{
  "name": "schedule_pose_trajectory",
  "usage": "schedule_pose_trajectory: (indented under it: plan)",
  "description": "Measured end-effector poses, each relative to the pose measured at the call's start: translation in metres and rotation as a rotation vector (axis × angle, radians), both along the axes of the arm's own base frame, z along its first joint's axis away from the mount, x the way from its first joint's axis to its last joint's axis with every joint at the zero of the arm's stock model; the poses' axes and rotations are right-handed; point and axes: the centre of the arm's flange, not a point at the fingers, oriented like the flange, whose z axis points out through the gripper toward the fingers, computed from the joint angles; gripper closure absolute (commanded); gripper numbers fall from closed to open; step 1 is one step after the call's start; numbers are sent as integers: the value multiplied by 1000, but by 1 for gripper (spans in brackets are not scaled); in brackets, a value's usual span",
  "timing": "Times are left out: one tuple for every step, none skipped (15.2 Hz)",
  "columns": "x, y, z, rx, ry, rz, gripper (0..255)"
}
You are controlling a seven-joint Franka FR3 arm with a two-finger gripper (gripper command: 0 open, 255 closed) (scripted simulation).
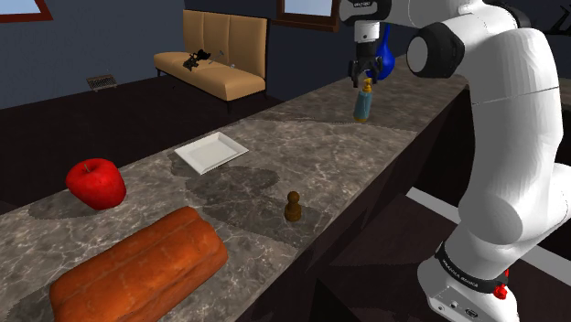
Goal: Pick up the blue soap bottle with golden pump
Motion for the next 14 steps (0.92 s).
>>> schedule_pose_trajectory:
  plan:
    - [1,-1,-4,-1,1,-2,0]
    - [2,-2,-9,-1,2,-2,0]
    - [2,-2,-14,0,3,-3,0]
    - [2,-3,-20,-1,3,-3,0]
    - [2,-3,-25,-1,3,-3,0]
    - [3,-3,-33,-1,3,-3,0]
    - [4,-3,-36,-1,3,-3,0]
    - [3,-3,-37,-1,3,-3,255]
    - [3,-3,-38,-1,3,-3,255]
    - [3,-3,-38,-1,2,-3,255]
    - [3,-3,-38,-1,2,-3,255]
    - [3,-3,-38,-1,2,-3,255]
    - [3,-3,-38,-1,2,-3,255]
    - [3,-3,-38,-1,2,-3,255]
